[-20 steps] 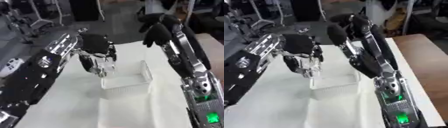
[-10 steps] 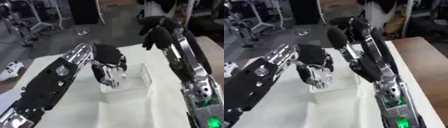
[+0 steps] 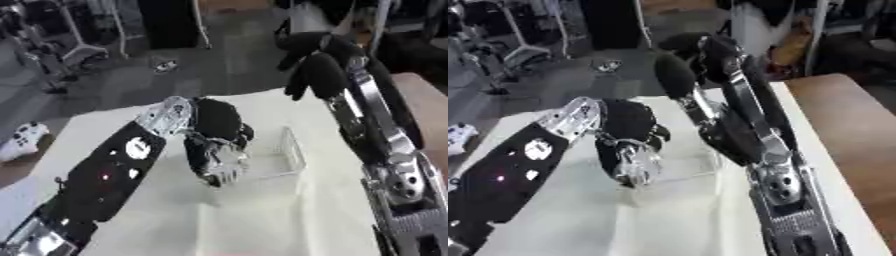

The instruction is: Pick up objects on the table and place them in the box.

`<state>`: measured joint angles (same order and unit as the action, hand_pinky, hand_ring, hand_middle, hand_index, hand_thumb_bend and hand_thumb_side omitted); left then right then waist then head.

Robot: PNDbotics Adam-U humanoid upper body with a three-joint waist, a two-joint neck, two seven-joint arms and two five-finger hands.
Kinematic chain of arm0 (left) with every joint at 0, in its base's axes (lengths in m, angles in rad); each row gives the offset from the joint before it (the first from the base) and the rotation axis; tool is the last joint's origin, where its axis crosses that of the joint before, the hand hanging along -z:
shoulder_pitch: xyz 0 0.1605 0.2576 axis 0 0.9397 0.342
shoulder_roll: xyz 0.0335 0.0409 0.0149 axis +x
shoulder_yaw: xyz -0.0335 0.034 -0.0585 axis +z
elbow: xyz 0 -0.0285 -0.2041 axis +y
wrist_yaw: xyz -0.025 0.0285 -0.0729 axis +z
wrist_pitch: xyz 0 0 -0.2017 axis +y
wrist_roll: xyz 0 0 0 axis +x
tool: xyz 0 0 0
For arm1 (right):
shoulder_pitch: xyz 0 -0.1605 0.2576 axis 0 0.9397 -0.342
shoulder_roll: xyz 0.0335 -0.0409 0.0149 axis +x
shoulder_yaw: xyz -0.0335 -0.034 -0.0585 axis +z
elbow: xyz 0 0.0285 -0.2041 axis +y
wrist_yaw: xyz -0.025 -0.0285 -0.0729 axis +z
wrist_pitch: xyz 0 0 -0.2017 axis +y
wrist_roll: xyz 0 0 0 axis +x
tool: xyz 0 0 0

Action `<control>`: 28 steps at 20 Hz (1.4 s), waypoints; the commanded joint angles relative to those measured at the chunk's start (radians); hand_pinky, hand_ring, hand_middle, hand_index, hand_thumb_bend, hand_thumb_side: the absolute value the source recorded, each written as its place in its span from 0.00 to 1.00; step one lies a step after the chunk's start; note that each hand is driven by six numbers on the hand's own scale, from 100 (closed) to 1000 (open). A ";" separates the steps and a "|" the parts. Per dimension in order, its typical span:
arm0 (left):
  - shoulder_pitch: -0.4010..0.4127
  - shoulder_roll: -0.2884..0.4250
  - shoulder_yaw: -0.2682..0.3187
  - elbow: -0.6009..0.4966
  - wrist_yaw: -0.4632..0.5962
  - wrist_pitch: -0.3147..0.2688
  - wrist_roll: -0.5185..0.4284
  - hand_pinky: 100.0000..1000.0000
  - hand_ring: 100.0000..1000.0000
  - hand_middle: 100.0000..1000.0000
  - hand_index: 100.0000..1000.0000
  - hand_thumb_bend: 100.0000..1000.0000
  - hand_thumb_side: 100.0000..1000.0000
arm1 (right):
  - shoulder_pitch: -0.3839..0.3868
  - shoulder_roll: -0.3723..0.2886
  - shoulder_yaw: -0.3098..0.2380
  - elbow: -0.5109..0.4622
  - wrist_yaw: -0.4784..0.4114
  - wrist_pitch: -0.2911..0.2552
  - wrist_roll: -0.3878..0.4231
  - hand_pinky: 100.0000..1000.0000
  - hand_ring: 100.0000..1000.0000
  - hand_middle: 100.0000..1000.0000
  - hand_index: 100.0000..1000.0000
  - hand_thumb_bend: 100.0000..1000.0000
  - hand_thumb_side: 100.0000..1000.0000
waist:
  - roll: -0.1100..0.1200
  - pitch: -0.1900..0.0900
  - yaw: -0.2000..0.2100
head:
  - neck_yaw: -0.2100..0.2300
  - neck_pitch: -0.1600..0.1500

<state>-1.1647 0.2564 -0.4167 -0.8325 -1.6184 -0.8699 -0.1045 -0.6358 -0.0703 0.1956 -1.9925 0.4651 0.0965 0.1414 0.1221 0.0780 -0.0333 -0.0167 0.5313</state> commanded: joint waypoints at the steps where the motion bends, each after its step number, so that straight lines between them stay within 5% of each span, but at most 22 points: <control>1: -0.021 0.007 0.018 0.011 -0.027 0.006 -0.002 0.86 0.91 0.86 0.86 0.44 1.00 | -0.019 0.004 0.003 -0.008 -0.004 -0.002 0.000 0.32 0.37 0.49 0.72 0.54 1.00 | -0.004 -0.011 0.000 | 0.004 -0.001; 10: -0.021 0.013 0.041 0.028 -0.030 0.023 0.025 0.88 0.92 0.87 0.88 0.41 1.00 | -0.019 0.004 0.002 -0.008 -0.003 -0.001 0.001 0.32 0.37 0.49 0.72 0.54 1.00 | -0.003 -0.013 0.001 | -0.001 -0.001; 14: -0.027 0.014 0.079 0.034 0.004 0.043 0.055 1.00 1.00 0.97 1.00 0.55 1.00 | -0.019 0.006 0.002 -0.008 -0.003 -0.001 0.000 0.32 0.37 0.49 0.72 0.54 1.00 | -0.003 -0.012 0.000 | -0.005 -0.004; 17: -0.051 0.003 0.119 0.052 0.022 0.078 0.094 1.00 1.00 1.00 1.00 0.51 1.00 | -0.019 0.006 0.004 -0.008 -0.005 -0.002 0.002 0.32 0.37 0.49 0.72 0.55 1.00 | -0.004 -0.012 -0.001 | -0.007 -0.007; 20: -0.078 -0.020 0.186 0.074 0.061 0.142 0.174 1.00 1.00 1.00 1.00 0.31 1.00 | -0.022 0.013 0.006 -0.008 -0.007 -0.006 0.003 0.32 0.37 0.49 0.72 0.54 1.00 | -0.006 -0.009 -0.009 | 0.003 -0.012; 21: -0.077 -0.019 0.196 0.072 0.088 0.161 0.210 1.00 1.00 1.00 1.00 0.33 1.00 | -0.022 0.015 0.006 -0.008 -0.007 -0.007 0.002 0.32 0.37 0.49 0.72 0.54 1.00 | -0.005 -0.009 -0.010 | 0.006 -0.012; 23: -0.027 0.012 0.266 0.015 0.262 0.260 0.348 0.85 0.87 0.93 0.97 0.13 1.00 | -0.019 0.017 0.002 -0.008 -0.006 -0.007 -0.003 0.32 0.37 0.49 0.73 0.52 1.00 | 0.000 -0.010 -0.006 | 0.015 0.004; 24: 0.012 0.043 0.274 -0.042 0.398 0.314 0.419 0.76 0.79 0.87 0.91 0.13 1.00 | -0.018 0.016 -0.001 -0.008 -0.004 -0.007 -0.007 0.32 0.37 0.49 0.73 0.52 1.00 | 0.003 -0.010 -0.003 | 0.015 0.015; 25: 0.052 0.079 0.260 -0.111 0.536 0.361 0.467 0.79 0.82 0.90 0.93 0.13 1.00 | -0.017 0.014 -0.003 -0.008 -0.002 -0.007 -0.012 0.32 0.37 0.49 0.73 0.52 1.00 | 0.006 -0.010 -0.001 | 0.014 0.024; 26: 0.097 0.118 0.240 -0.191 0.658 0.401 0.496 0.63 0.69 0.78 0.78 0.11 1.00 | -0.015 0.011 -0.006 -0.008 0.001 -0.005 -0.016 0.32 0.37 0.49 0.73 0.52 1.00 | 0.008 -0.010 0.004 | 0.006 0.038; 28: 0.210 0.204 0.204 -0.388 0.853 0.464 0.521 0.59 0.65 0.74 0.75 0.11 1.00 | -0.014 0.000 -0.012 -0.008 0.006 0.000 -0.023 0.32 0.37 0.49 0.73 0.53 1.00 | 0.009 -0.009 0.013 | -0.015 0.058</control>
<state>-0.9433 0.3888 -0.2050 -1.1152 -0.8872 -0.4465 0.3841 -0.6365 -0.0627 0.1887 -1.9925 0.4670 0.0949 0.1249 0.1357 0.0797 -0.0197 -0.0222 0.5797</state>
